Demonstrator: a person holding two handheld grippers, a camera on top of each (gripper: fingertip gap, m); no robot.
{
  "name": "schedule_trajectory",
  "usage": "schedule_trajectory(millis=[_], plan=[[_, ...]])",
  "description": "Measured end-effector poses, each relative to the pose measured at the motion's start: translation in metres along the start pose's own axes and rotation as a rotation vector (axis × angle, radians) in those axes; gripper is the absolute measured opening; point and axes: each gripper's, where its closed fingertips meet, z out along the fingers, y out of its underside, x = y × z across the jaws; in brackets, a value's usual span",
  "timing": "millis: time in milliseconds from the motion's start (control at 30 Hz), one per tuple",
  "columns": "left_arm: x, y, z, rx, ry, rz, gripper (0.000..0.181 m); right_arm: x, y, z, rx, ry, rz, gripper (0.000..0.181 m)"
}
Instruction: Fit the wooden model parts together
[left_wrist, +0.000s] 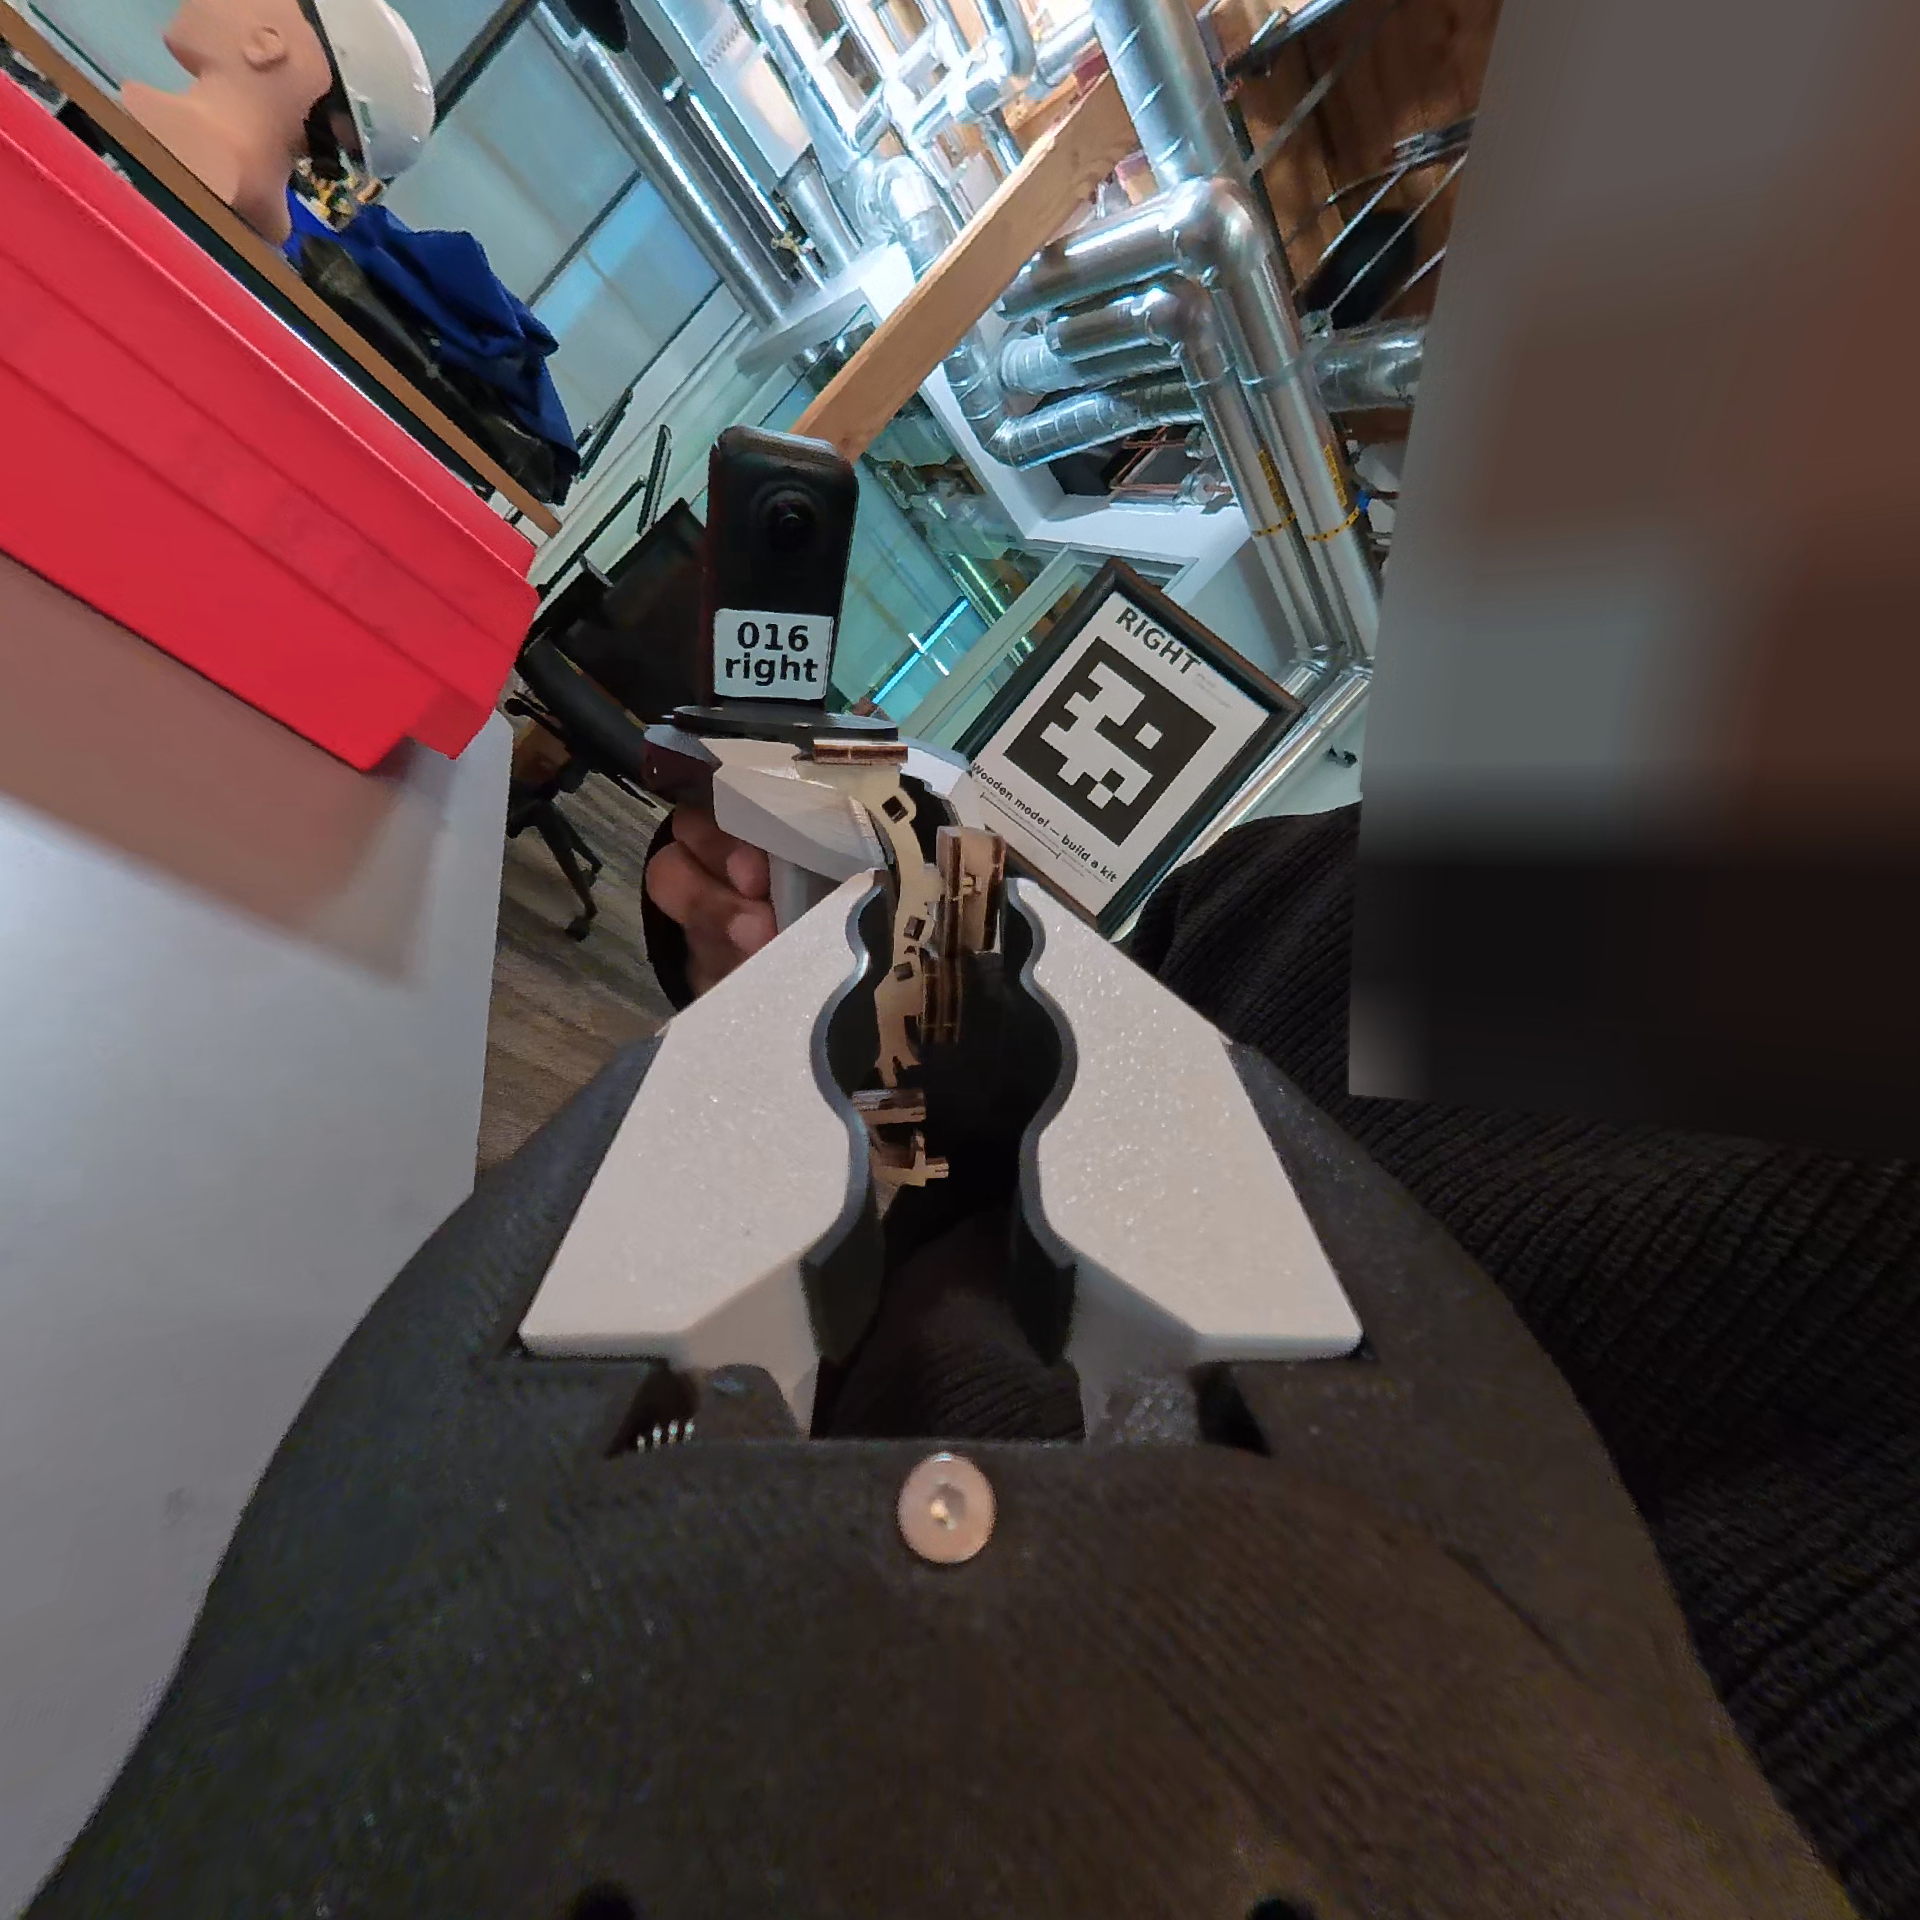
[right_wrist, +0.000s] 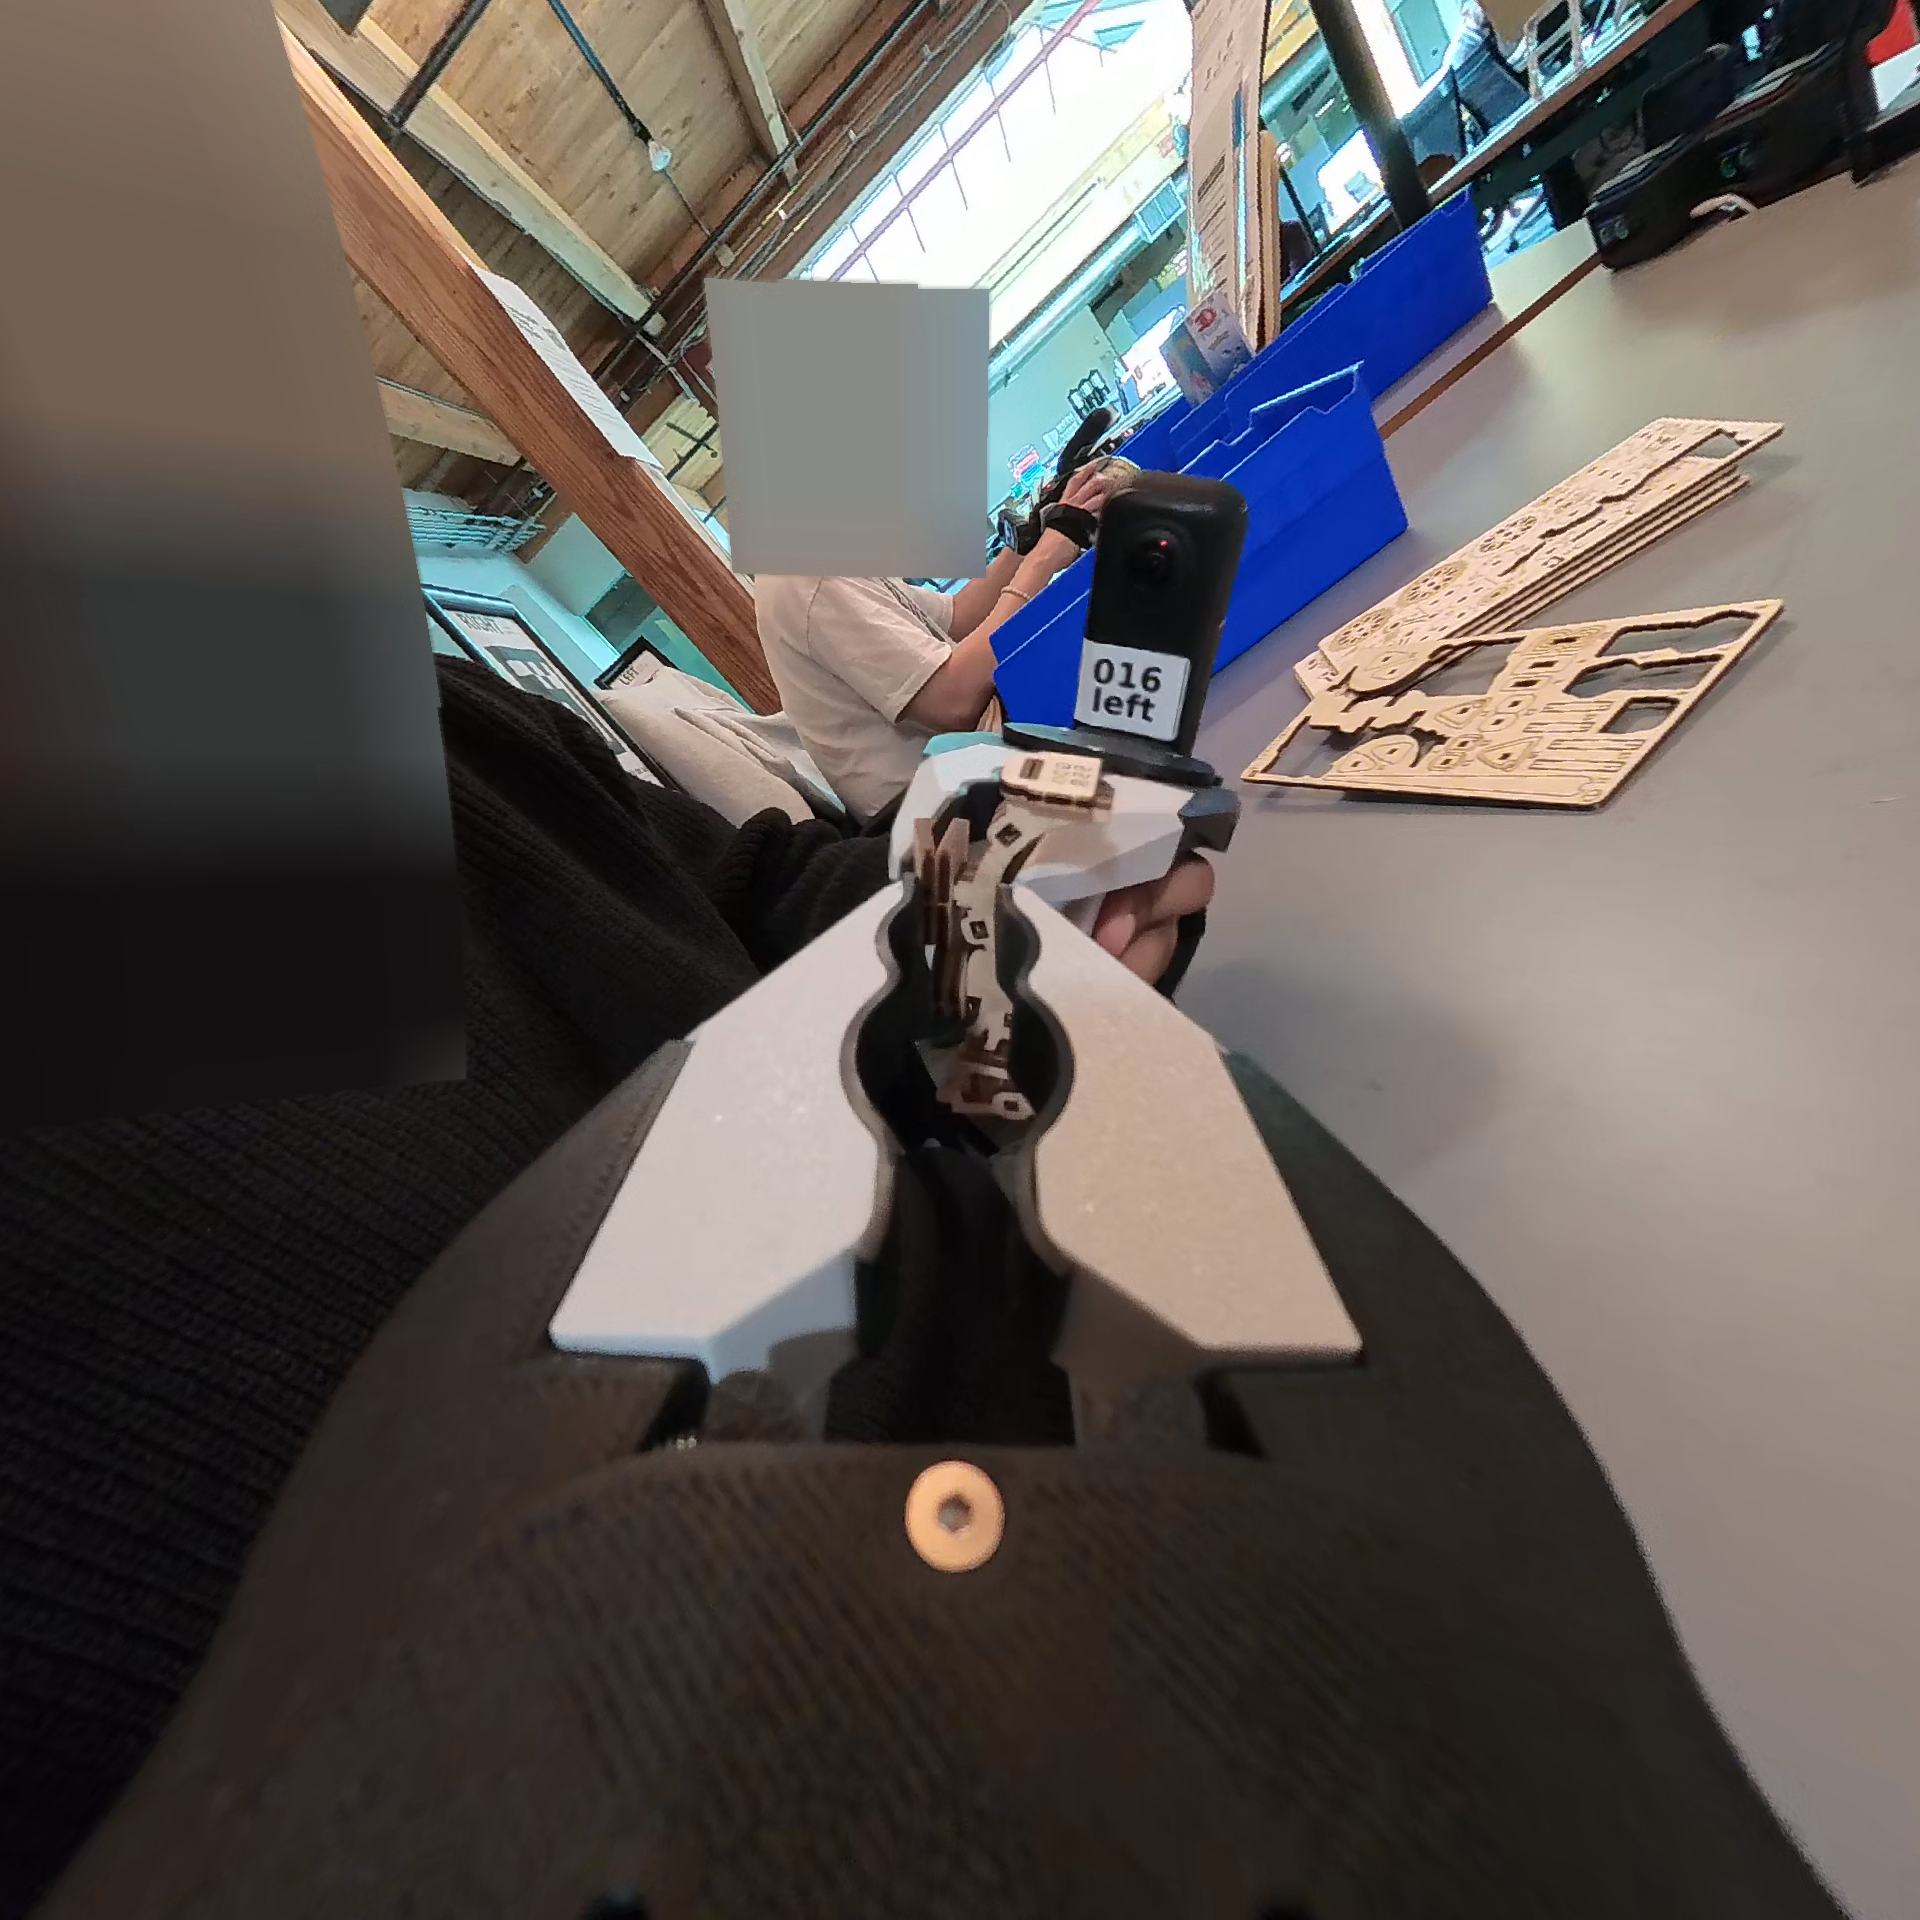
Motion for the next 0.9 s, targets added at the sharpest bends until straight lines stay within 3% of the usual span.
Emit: schedule_trajectory(millis=[633, 900], plan=[[-0.001, -0.003, 0.001, 0.024, -0.028, 0.041, 0.015, 0.0, -0.003, 0.0, 0.038, -0.018, 0.035, 0.014], [-0.01, -0.006, 0.001, 0.064, -0.025, -0.09, 0.02, 0.008, -0.005, -0.003, 0.071, -0.009, 0.093, 0.014]])
